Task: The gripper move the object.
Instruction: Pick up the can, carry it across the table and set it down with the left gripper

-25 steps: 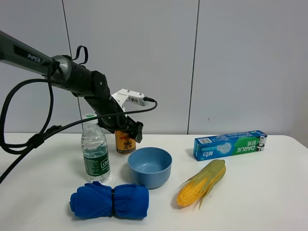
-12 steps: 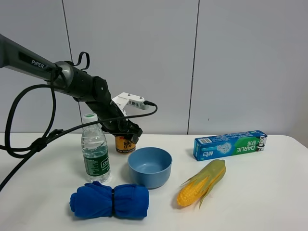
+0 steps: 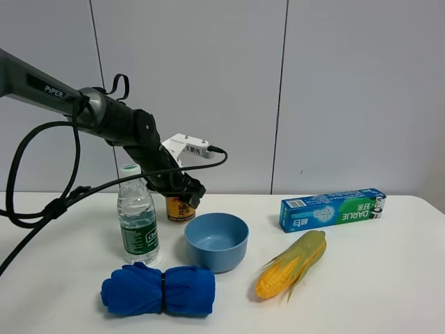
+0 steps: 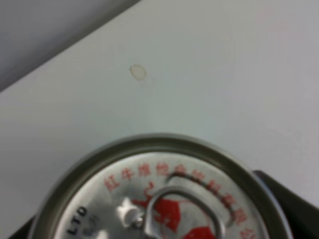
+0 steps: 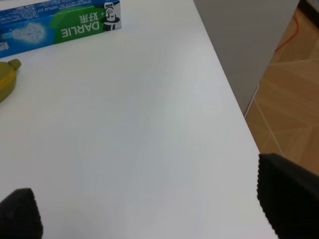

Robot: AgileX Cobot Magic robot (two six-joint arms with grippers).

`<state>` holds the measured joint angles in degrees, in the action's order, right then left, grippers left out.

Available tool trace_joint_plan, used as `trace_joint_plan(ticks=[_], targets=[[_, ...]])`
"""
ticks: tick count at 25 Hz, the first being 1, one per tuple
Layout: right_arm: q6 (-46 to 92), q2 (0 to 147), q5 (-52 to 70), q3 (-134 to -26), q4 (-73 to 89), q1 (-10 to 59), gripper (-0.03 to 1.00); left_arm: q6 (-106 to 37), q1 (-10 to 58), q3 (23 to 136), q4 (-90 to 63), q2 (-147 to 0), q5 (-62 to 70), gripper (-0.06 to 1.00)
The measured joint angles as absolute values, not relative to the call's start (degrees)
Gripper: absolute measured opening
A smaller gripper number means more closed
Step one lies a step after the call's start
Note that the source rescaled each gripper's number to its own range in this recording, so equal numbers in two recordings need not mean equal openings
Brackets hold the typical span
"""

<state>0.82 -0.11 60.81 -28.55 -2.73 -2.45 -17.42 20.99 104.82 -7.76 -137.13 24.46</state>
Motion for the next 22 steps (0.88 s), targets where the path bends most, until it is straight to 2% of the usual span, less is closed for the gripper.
trace_joint_plan(ticks=[5,12,22], targets=[[0.82,-0.11,60.81,-28.55,-2.73,-2.45,1.0,-17.42,23.08,107.01,-8.15,-132.31,27.31,0.01],[0.82,-0.11,60.81,-28.55,-2.73,-2.45,1.0,-17.19,29.34,115.27,-8.75,-128.09,30.34,0.01],[0.82,-0.11,60.81,-28.55,-2.73,-2.45,1.0,-17.19,35.29,115.65,-9.0,-129.44,32.14,0.01]])
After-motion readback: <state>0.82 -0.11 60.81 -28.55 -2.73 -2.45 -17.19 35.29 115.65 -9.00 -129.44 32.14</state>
